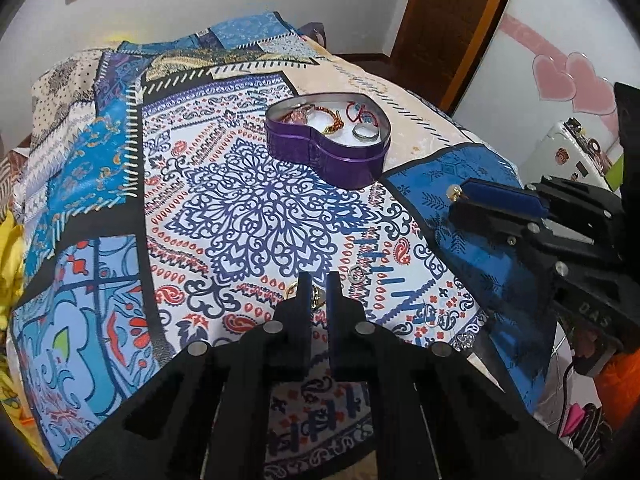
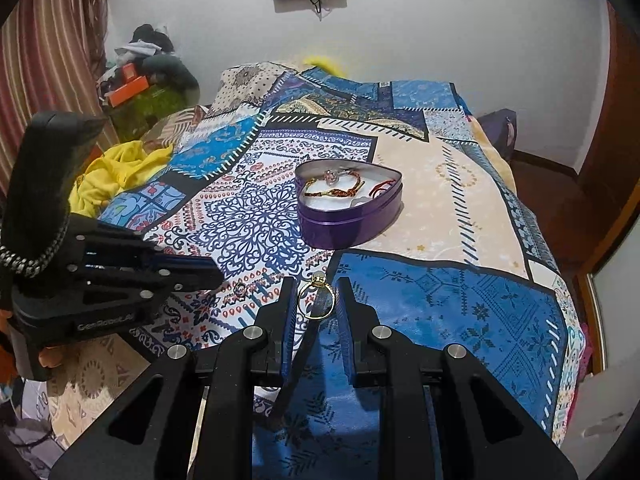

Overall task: Organize jewelry
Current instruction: 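Carry the gold rings in both tools over the purple tin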

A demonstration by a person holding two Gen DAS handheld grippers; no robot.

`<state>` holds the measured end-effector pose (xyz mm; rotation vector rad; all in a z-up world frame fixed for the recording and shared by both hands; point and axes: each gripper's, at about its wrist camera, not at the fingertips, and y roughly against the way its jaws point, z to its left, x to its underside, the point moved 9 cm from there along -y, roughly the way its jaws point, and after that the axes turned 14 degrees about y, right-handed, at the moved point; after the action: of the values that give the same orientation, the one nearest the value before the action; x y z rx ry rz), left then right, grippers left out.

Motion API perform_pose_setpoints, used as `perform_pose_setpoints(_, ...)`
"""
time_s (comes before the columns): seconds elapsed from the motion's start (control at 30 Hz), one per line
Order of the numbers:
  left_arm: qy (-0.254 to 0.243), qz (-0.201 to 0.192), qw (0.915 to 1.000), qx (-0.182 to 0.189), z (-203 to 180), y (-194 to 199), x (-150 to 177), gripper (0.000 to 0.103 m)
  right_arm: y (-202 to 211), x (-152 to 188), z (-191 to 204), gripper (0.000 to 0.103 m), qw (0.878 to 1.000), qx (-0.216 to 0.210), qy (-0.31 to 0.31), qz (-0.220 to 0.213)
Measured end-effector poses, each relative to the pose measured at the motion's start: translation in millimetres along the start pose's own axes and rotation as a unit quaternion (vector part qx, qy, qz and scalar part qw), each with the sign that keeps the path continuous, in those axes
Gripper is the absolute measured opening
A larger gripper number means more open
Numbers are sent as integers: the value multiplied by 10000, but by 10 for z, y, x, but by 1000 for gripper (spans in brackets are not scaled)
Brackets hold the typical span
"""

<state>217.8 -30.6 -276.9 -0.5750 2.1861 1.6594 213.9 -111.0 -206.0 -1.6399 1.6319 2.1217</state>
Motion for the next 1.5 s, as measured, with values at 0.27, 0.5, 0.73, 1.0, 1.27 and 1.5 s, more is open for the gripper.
perform_pose_setpoints(0.27,37,-261,9996,28,26,212,-101,5,39,-78,-87,17,9999,66,-106,-116)
perform_pose_setpoints(0.5,105,-638,9979,96,56,472,-340,5,91,-192,-180,17,9994,173,-147,-257)
perform_pose_setpoints(0.73,86,-915,9955,216,-5,632,-553,5,138,-370,-269,17,9985,256,-183,-444)
perform_pose_setpoints(1.0,25,-1130,9930,350,-168,669,-768,5,175,-589,-373,17,9971,342,-195,-656)
perform_pose_setpoints(1.27,-30,-1188,9916,504,-317,579,-961,5,157,-773,-502,17,9954,394,-263,-828)
perform_pose_setpoints(1.5,-30,-1155,9916,582,-388,411,-1108,5,43,-837,-605,17,9954,368,-352,-818)
